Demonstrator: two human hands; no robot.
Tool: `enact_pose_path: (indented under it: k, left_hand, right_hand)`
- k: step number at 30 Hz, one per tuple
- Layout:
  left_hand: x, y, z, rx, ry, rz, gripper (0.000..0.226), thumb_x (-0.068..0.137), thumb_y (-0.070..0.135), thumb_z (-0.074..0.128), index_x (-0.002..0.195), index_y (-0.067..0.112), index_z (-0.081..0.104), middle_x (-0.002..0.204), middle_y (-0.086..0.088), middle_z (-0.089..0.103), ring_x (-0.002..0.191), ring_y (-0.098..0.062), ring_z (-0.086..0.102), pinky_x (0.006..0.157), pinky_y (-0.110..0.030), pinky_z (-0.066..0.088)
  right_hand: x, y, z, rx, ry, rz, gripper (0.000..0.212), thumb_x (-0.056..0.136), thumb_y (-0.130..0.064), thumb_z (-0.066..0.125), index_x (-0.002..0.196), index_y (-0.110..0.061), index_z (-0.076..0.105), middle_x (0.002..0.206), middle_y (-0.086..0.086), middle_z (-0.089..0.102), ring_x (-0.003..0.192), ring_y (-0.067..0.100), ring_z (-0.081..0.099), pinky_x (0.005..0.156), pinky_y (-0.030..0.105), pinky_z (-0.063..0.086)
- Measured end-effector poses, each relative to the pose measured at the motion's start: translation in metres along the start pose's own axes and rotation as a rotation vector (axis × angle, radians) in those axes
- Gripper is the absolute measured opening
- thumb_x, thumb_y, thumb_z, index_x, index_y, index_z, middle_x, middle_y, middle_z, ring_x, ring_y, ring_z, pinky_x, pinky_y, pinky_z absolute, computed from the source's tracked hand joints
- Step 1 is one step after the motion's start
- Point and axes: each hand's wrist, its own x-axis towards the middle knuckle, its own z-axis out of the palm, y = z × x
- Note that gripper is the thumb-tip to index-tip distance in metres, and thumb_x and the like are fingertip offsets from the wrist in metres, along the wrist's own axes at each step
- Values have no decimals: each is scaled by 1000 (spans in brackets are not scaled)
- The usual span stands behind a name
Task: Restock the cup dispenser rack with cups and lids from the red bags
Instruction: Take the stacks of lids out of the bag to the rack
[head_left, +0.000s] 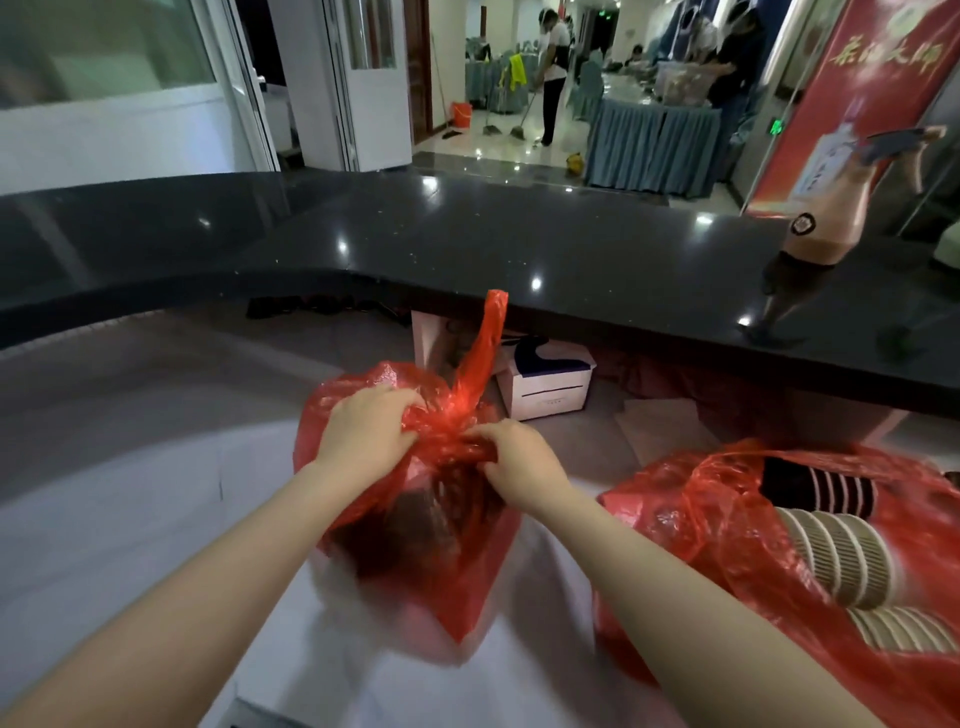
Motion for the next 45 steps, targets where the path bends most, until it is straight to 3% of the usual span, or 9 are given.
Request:
enact_pose_path:
  k: [5, 11, 19, 22, 25, 35, 38, 41, 45]
  left_hand:
    - [-29, -39, 4, -132, 94, -272, 16, 83, 17, 64, 98, 20, 69, 97, -7, 65, 95, -32, 60, 78, -41, 48]
    - [-58, -77, -3, -161, 155, -504, 14, 81, 19, 66, 95, 22, 68, 98, -10, 66, 94, -37, 60, 76, -40, 45]
    - [-60, -41, 1, -42, -68, -51, 71, 81, 32, 63, 144, 35, 31, 152, 8, 32, 145, -16, 15, 113, -56, -5]
    - [-64, -40, 7, -5, -64, -78, 53, 84, 53, 60, 132, 33, 48, 131, 7, 55, 128, -19, 45, 113, -49, 14]
    - [-68, -51, 4, -139, 66, -145, 24, 85, 45, 63, 102, 27, 64, 94, 2, 70, 94, -27, 63, 78, -35, 42]
    - [-75, -108, -11, -188, 147, -597, 25, 88, 21, 51, 110, 11, 48, 104, -23, 65, 91, -43, 60, 68, -38, 39]
    - [-86, -100, -17, -257, 210, -405, 46, 81, 10, 59, 124, 11, 43, 126, -15, 52, 109, -35, 54, 81, -42, 44]
    - [-99, -82, -25, -368, 366, 27, 33, 73, -14, 56, 97, 9, 53, 136, -12, 47, 112, -19, 49, 84, -34, 42]
    - [-101, -78, -32, -350, 292, 221, 44, 70, -23, 47, 81, 12, 71, 149, -2, 36, 119, -17, 50, 96, -34, 42]
  right_hand:
    - [0, 4, -9, -189, 153, -38, 37, 73, 0, 51, 94, -23, 70, 95, 5, 60, 96, 31, 56, 74, 35, 45]
    - [-8, 15, -20, -328, 169, 67, 33, 74, -6, 56, 101, -22, 69, 100, 5, 58, 100, 31, 56, 77, 34, 41]
    - [-18, -37, -2, -101, 63, -170, 62, 82, -34, 56, 142, -29, 40, 136, 0, 53, 130, 21, 42, 112, 48, 26]
    - [-29, -43, 16, -193, -46, -198, 55, 86, -35, 62, 138, -36, 45, 125, -2, 54, 125, 21, 43, 115, 50, 17]
    - [-36, -35, 15, -175, 36, -231, 34, 90, -22, 57, 121, -33, 63, 110, -2, 55, 114, 21, 47, 113, 47, 17]
    - [-37, -16, -19, -560, 228, 60, 24, 84, -16, 54, 96, -26, 72, 136, -2, 48, 134, 22, 30, 113, 55, 10]
    - [-38, -27, -23, -483, 328, 44, 26, 81, -22, 57, 103, -17, 69, 137, 4, 47, 133, 27, 32, 112, 55, 18]
    - [-42, -47, -11, -425, 457, -272, 20, 76, -21, 67, 91, -10, 67, 106, 10, 59, 101, 33, 54, 88, 48, 46]
    - [-41, -59, 16, -530, 200, -311, 35, 86, -47, 60, 108, -20, 67, 111, 4, 57, 108, 29, 50, 90, 42, 40]
